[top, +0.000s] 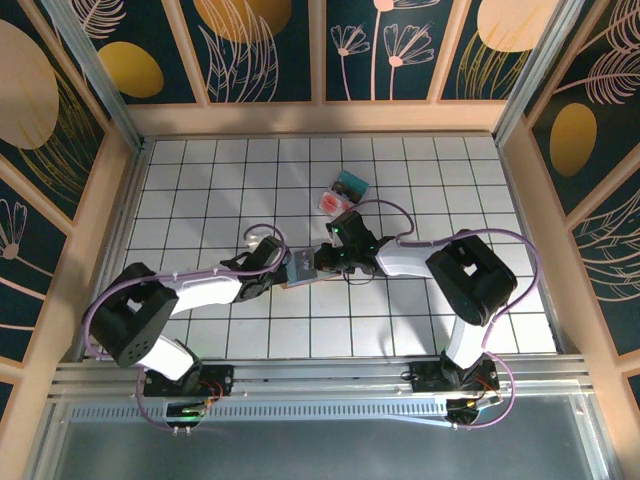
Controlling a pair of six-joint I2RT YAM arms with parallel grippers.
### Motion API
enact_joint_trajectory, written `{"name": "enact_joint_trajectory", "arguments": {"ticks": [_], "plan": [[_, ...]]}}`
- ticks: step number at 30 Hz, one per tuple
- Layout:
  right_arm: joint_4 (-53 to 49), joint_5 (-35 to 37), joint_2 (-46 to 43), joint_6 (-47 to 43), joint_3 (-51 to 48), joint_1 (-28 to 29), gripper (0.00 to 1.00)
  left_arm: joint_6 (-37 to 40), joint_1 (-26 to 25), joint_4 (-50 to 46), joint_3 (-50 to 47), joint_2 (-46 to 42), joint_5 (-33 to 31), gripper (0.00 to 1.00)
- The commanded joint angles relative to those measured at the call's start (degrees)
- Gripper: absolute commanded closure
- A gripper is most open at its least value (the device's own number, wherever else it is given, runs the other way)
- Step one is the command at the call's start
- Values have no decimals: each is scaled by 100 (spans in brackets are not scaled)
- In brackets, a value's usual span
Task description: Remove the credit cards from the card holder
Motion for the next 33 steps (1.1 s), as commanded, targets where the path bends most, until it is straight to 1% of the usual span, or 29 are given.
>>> {"name": "enact_joint_trajectory", "arguments": {"ticks": [1,4,10,16,19,24,33], "plan": [[-199,125,-153,51,-43,-23,100,166,-97,-340,336,-247,-201,78],[-210,133,-186,57,-39,-29,100,294,-137,-223,504,-157,-88,78],[-151,69,-273,96,-74,-22,100,397,-169,119,666,434,250,86],[167,-202,-248,116,-147,-34,94,413,-170,180,716,878,289,93],[488,-423,-172,148,-231,-40,90,424,-169,200,719,1023,349,95],[1174,-877,-65,293,-393,-57,84,415,-170,189,654,1105,364,99],[1533,-1000,65,430,-417,-108,84,322,-170,266,511,1051,429,100]]}}
